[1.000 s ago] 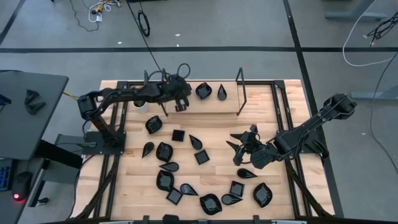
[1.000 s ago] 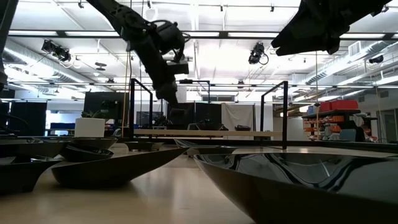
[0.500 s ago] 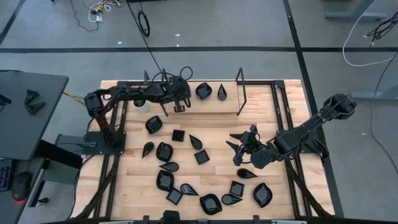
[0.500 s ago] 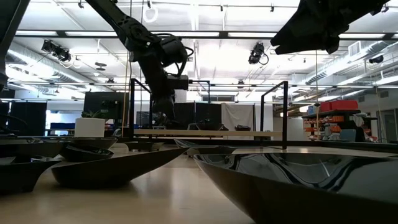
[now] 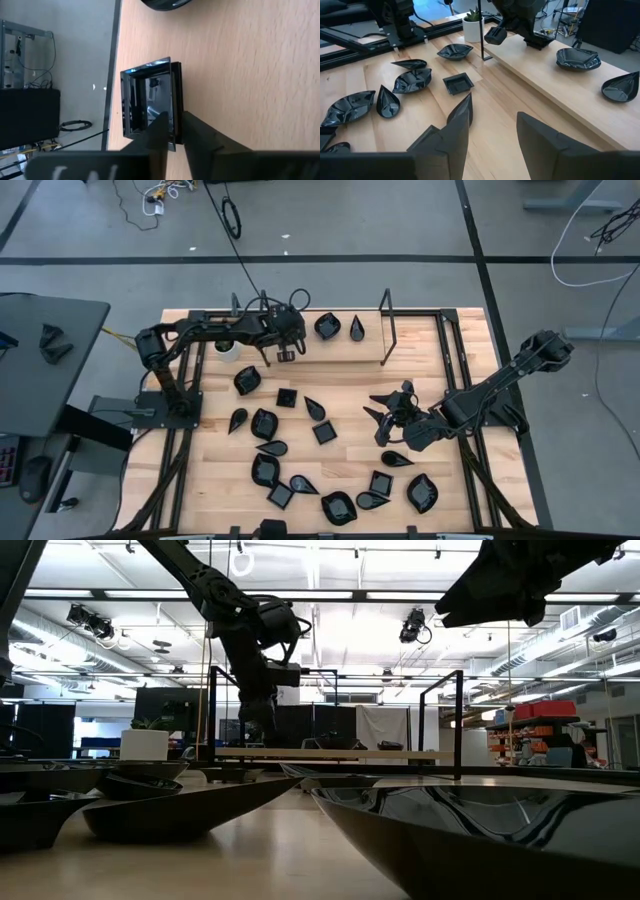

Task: Pick & Place Mini shaped plates
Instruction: Stack the black square bowl on top of the other black square bowl on the shelf

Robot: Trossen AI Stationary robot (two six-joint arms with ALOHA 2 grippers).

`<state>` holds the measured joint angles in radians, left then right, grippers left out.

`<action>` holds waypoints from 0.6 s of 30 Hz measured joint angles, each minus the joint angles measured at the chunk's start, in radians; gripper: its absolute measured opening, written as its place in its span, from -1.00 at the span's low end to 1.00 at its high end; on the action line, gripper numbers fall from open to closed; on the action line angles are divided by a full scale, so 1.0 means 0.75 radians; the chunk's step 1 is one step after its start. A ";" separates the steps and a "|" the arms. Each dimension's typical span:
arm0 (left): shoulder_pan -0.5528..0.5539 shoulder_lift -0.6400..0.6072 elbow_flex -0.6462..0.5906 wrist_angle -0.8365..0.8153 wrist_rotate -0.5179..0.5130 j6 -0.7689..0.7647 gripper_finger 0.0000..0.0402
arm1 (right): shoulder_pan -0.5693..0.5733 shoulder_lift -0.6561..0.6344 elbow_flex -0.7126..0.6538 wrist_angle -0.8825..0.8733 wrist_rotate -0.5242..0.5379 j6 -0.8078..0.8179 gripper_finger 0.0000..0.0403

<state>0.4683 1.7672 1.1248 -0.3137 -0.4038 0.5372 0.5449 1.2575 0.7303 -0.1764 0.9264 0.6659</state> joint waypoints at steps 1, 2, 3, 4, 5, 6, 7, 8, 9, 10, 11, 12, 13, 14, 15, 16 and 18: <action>0.000 0.000 0.000 0.000 0.000 -0.001 -0.62 | 0.000 0.000 0.000 0.000 0.000 0.000 -0.16; 0.000 0.000 0.000 0.000 0.001 -0.003 -0.57 | 0.000 0.000 0.000 0.000 0.000 0.000 -0.16; 0.000 0.000 0.000 0.000 0.001 -0.008 -0.52 | 0.000 0.000 0.000 0.000 0.000 0.000 -0.16; -0.001 -0.005 0.000 -0.001 0.003 -0.018 -0.48 | 0.000 0.000 0.000 0.000 0.000 0.000 -0.16; -0.004 -0.010 0.000 0.000 0.008 -0.036 -0.44 | 0.000 0.000 0.000 0.000 0.000 0.000 -0.16; -0.009 -0.014 0.000 0.005 0.015 -0.045 -0.41 | 0.000 0.000 0.000 0.000 0.000 0.001 -0.16; -0.012 -0.016 0.002 0.006 0.018 -0.054 -0.38 | 0.000 0.000 0.000 0.000 0.000 0.000 -0.16; -0.016 -0.019 0.003 0.002 0.021 -0.071 -0.35 | 0.000 0.000 0.000 0.001 0.000 -0.001 -0.16; -0.020 -0.025 0.003 0.004 0.023 -0.075 -0.33 | 0.000 0.000 0.000 0.002 0.000 -0.003 -0.16; -0.025 -0.028 0.003 0.016 0.036 -0.078 -0.32 | -0.001 0.000 0.000 0.004 0.000 -0.006 -0.16; -0.027 -0.030 0.004 0.027 0.061 -0.079 -0.32 | -0.001 0.000 0.000 0.004 0.000 -0.006 -0.16; -0.028 -0.030 0.005 0.029 0.093 -0.084 -0.33 | -0.001 0.000 0.000 0.005 0.000 -0.006 -0.16; -0.028 -0.030 0.005 0.023 0.129 -0.092 -0.35 | -0.001 0.000 0.000 0.006 0.000 -0.006 -0.16; -0.026 -0.028 0.005 0.025 0.159 -0.103 -0.38 | -0.001 0.000 0.000 0.006 0.000 -0.007 -0.16; -0.023 -0.026 0.005 0.034 0.182 -0.108 -0.43 | -0.001 0.000 0.000 0.006 0.000 -0.007 -0.16; -0.018 -0.022 0.005 0.041 0.199 -0.109 -0.48 | -0.001 0.000 0.000 0.007 0.000 -0.007 -0.16; -0.004 -0.019 0.004 0.041 0.212 -0.109 -0.61 | -0.001 0.000 0.000 0.007 0.000 -0.009 -0.16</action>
<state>0.4649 1.7531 1.1278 -0.2832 -0.2447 0.4557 0.5446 1.2575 0.7303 -0.1711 0.9260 0.6592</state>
